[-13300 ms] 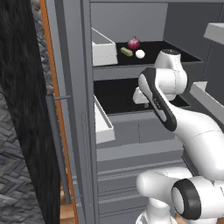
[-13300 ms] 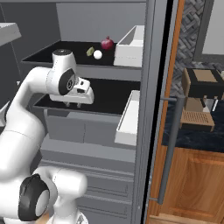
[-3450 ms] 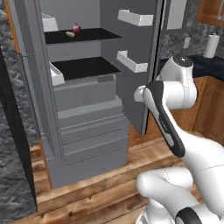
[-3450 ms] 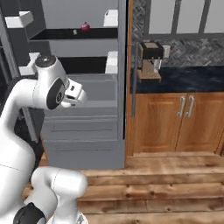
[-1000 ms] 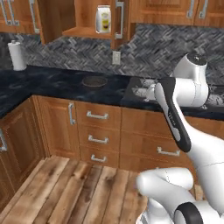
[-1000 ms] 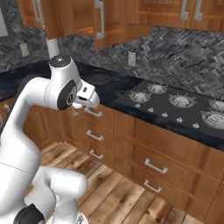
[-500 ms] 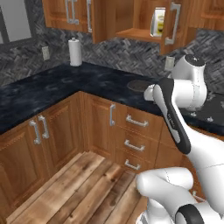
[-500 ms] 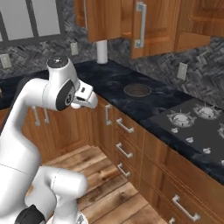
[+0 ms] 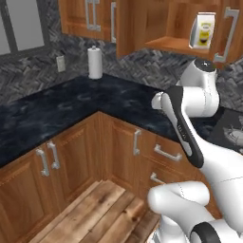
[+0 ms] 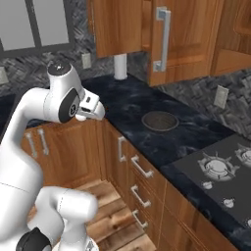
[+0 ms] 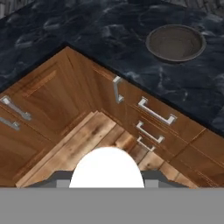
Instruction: Pick the egg and butter from the fridge and place them by the bowl for mixing.
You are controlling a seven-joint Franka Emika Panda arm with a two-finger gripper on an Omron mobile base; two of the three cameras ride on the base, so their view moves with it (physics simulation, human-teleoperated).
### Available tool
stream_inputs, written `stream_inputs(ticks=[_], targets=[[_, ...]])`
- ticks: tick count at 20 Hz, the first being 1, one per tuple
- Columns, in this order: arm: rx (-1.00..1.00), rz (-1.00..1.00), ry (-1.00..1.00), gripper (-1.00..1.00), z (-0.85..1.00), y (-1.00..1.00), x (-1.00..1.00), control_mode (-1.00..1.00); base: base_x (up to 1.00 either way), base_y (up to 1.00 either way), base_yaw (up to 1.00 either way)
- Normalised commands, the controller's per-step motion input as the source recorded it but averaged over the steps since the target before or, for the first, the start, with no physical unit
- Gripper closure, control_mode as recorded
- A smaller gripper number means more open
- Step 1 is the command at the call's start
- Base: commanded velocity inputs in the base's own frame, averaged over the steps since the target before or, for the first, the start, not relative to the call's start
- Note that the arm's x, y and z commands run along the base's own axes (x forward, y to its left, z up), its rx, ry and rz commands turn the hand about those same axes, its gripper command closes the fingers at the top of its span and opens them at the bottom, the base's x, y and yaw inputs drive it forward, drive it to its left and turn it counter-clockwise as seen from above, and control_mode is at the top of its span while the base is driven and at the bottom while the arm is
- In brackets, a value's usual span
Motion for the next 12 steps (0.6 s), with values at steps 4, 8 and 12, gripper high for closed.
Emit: stream_inputs(ticks=[4, 8, 12], targets=[[0.00, 0.00, 0.00, 1.00, 0.00, 0.00, 0.00, 1.00, 0.94, -0.10, 0.02], [0.00, 0.00, 0.00, 1.00, 0.00, 0.00, 0.00, 1.00, 0.91, -0.06, 0.00], [0.00, 0.00, 0.00, 1.00, 0.00, 0.00, 0.00, 1.00, 0.69, 0.04, -0.32]])
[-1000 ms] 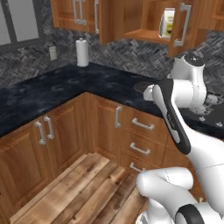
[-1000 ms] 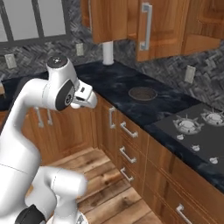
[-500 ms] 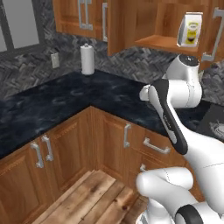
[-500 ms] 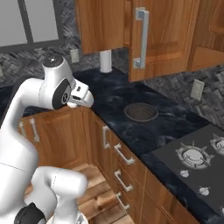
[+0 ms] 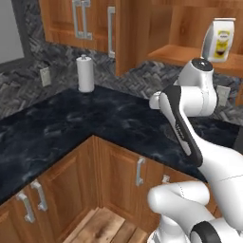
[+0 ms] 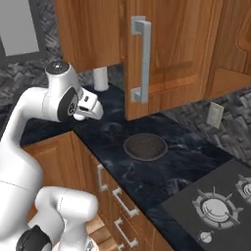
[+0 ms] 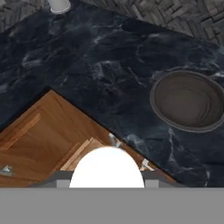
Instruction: Pick the egg and butter from the fridge and place them by the bowl for mixing.
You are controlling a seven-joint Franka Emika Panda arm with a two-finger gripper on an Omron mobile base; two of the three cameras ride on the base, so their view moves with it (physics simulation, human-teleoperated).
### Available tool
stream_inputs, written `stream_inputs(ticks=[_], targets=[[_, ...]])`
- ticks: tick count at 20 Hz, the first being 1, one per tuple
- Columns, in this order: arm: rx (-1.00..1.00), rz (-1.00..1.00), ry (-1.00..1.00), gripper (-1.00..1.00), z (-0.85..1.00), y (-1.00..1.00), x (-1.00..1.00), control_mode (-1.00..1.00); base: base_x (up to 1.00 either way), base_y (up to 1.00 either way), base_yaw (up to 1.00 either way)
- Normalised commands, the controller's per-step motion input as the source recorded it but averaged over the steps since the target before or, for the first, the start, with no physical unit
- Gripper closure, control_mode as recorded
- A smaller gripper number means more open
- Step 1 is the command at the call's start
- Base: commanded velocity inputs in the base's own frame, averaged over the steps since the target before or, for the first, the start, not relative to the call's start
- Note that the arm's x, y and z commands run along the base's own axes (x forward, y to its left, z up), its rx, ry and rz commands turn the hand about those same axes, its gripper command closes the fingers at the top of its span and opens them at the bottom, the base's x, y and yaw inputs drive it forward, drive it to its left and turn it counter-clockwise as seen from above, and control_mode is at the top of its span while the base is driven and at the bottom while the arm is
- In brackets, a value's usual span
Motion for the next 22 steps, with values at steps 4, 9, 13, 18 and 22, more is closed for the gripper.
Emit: stream_inputs(ticks=[4, 9, 13, 18, 22], targets=[[0.00, 0.00, 0.00, 1.00, 0.00, 0.00, 0.00, 1.00, 0.53, 0.12, -0.50], [0.00, 0.00, 0.00, 1.00, 0.00, 0.00, 0.00, 1.00, 0.39, 0.26, -0.66], [0.00, 0.00, 0.00, 1.00, 0.00, 0.00, 0.00, 1.00, 0.42, 0.39, -0.50], [0.00, 0.00, 0.00, 1.00, 0.00, 0.00, 0.00, 1.00, 0.34, 0.40, -0.20], [0.00, 0.00, 0.00, 1.00, 0.00, 0.00, 0.00, 1.00, 0.38, 0.29, -0.23]])
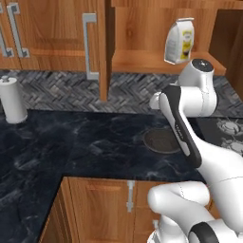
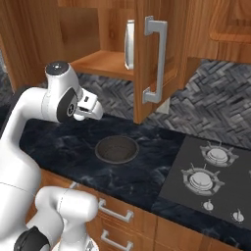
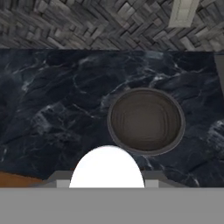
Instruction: Pick the egg and butter from the fridge and place them by the bowl for mixing.
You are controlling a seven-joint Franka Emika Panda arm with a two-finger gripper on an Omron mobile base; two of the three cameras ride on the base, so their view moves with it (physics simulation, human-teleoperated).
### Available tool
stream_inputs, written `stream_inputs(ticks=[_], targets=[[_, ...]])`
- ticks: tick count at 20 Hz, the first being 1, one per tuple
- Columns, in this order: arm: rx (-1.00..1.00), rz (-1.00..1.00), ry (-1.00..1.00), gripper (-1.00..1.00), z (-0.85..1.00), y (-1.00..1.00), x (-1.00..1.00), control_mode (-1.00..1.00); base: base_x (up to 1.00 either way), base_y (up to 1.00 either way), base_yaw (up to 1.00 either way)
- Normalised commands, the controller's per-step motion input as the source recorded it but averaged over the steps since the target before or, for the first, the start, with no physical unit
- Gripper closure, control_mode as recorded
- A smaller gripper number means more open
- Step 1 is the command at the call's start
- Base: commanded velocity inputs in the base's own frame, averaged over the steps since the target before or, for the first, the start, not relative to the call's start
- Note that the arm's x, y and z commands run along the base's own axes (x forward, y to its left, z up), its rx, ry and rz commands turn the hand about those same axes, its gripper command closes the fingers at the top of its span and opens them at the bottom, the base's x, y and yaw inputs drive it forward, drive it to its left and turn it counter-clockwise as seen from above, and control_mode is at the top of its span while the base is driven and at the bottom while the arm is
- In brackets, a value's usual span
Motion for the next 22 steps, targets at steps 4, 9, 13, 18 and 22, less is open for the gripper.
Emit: stream_inputs(ticks=[4, 9, 13, 18, 22], targets=[[0.00, 0.00, 0.00, 1.00, 0.00, 0.00, 0.00, 1.00, 0.29, 0.10, -0.18], [0.00, 0.00, 0.00, 1.00, 0.00, 0.00, 0.00, 1.00, 0.10, 0.03, -0.04], [0.00, 0.00, 0.00, 1.00, 0.00, 0.00, 0.00, 1.00, 0.00, 0.00, 0.00], [0.01, 0.00, 0.00, 1.00, -0.11, 0.00, 0.03, -1.00, -0.01, 0.00, 0.00], [0.07, 0.03, -0.12, 1.00, -0.32, 0.08, 0.29, -1.00, 0.00, 0.00, 0.00]])
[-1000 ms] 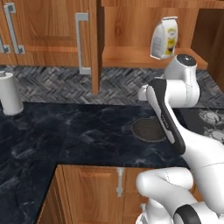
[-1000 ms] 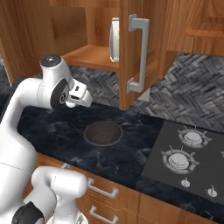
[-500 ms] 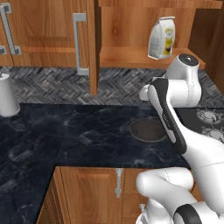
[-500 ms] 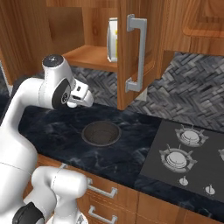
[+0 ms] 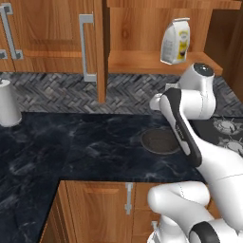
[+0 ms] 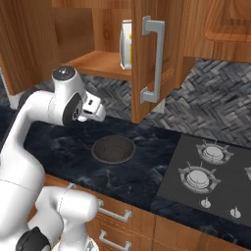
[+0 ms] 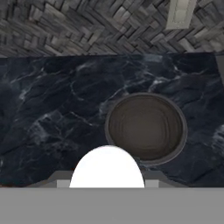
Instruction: Pick the egg and butter from the fridge and place them by the bowl for mixing.
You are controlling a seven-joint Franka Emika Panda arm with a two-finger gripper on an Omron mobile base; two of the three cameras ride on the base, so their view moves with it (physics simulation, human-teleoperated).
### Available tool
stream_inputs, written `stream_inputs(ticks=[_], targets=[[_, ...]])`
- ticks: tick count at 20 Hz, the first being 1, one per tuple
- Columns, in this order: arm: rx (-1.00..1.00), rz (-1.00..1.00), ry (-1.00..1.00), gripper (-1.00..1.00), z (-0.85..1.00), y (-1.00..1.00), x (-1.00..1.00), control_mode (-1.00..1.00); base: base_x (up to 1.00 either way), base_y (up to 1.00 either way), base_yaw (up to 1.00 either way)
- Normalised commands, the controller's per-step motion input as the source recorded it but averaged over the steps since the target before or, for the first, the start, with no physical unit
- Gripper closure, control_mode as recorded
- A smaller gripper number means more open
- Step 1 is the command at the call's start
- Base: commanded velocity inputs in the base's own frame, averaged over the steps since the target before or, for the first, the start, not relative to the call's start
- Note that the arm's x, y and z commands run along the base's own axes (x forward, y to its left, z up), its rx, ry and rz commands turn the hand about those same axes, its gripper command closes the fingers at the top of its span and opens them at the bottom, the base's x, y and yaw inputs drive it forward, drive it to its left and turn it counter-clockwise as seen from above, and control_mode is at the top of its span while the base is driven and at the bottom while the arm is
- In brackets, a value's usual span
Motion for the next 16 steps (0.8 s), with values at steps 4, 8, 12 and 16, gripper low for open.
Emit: stream_inputs(ticks=[4, 8, 12, 16], targets=[[0.01, 0.06, -0.13, 1.00, -0.42, 0.32, 0.36, -1.00, 0.00, 0.00, 0.00], [-0.06, 0.02, 0.00, 1.00, -0.40, 0.40, 0.50, -1.00, 0.00, 0.00, 0.00], [-0.15, 0.14, 0.00, 1.00, -0.49, 0.39, 0.27, -1.00, 0.00, 0.00, 0.00], [-0.18, 0.41, 0.01, 1.00, -0.54, 0.05, 0.11, -1.00, 0.00, 0.00, 0.00]])
